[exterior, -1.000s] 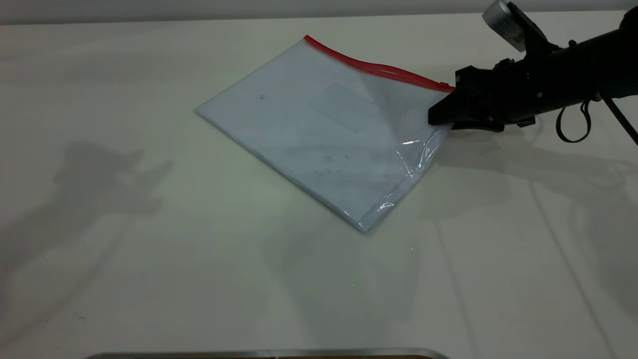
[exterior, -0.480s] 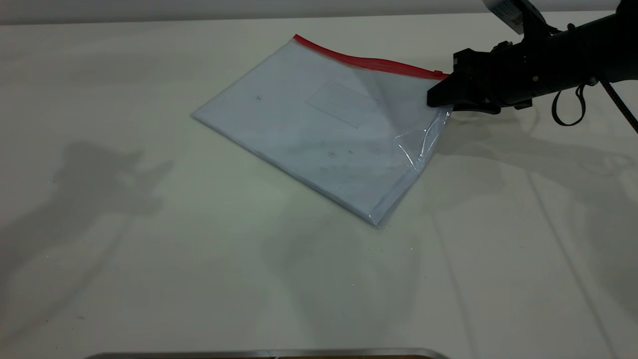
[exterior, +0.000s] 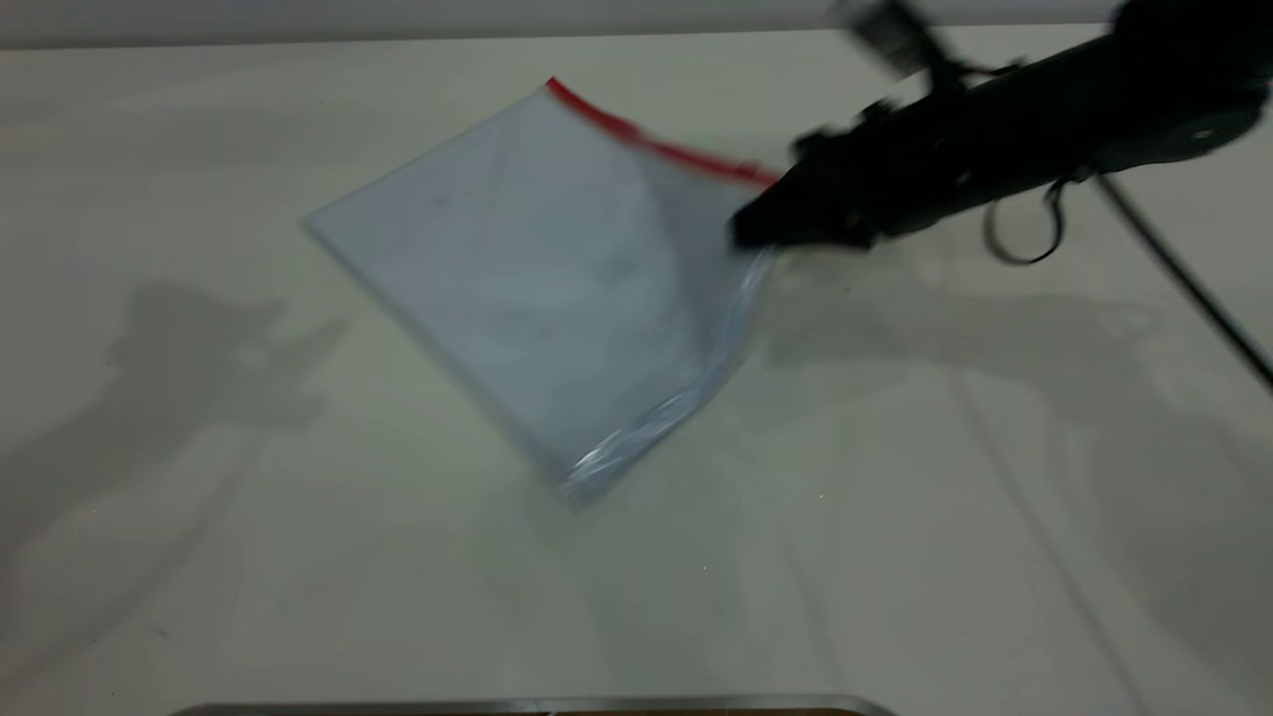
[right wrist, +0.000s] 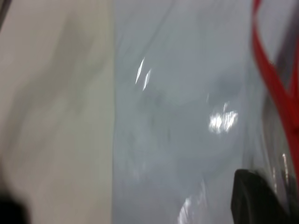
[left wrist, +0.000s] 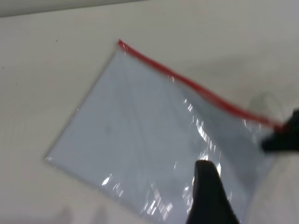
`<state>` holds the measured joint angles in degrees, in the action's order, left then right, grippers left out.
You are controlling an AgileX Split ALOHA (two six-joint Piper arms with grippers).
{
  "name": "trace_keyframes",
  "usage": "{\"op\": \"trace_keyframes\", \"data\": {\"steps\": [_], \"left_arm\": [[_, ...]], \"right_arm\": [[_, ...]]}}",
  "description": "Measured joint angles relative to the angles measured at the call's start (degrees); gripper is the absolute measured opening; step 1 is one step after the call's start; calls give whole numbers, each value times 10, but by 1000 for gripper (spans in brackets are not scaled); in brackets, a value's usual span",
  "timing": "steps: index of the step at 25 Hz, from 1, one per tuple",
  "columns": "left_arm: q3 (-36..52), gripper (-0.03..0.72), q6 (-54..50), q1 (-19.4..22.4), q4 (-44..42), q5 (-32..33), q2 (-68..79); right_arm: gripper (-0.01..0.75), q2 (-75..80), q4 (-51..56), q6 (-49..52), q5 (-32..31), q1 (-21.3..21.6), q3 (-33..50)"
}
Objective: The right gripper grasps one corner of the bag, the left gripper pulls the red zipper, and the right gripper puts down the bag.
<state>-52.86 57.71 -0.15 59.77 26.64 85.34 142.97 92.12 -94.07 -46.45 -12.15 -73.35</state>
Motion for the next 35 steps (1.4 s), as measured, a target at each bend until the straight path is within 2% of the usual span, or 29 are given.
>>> {"op": "trace_keyframes", "data": {"steps": [2,5,9,17,24,30,35], "left_arm": [[0,525,0,0,0,0,1],[0,525,3,-1,1,1,15],[0,525,38,-25,14,2,60],[-42,525,210,-69,137,9,186],[-177,525,296,-71,133,143,312],[-287,516,303,-76,96,267,400],[-364,489,295,-78,84,325,440]], "right_arm": [[33,-4,-117,57,-10,-15,0],[33,-11,-264,159,-20,-11,-7],[33,-25,-358,228,-20,-8,-57],[33,-36,-343,208,-13,-58,-161],[33,-76,-339,175,-19,-73,-163],[33,-112,-311,128,-35,-73,-163],[33,-112,-307,111,-75,-73,-163]]}}
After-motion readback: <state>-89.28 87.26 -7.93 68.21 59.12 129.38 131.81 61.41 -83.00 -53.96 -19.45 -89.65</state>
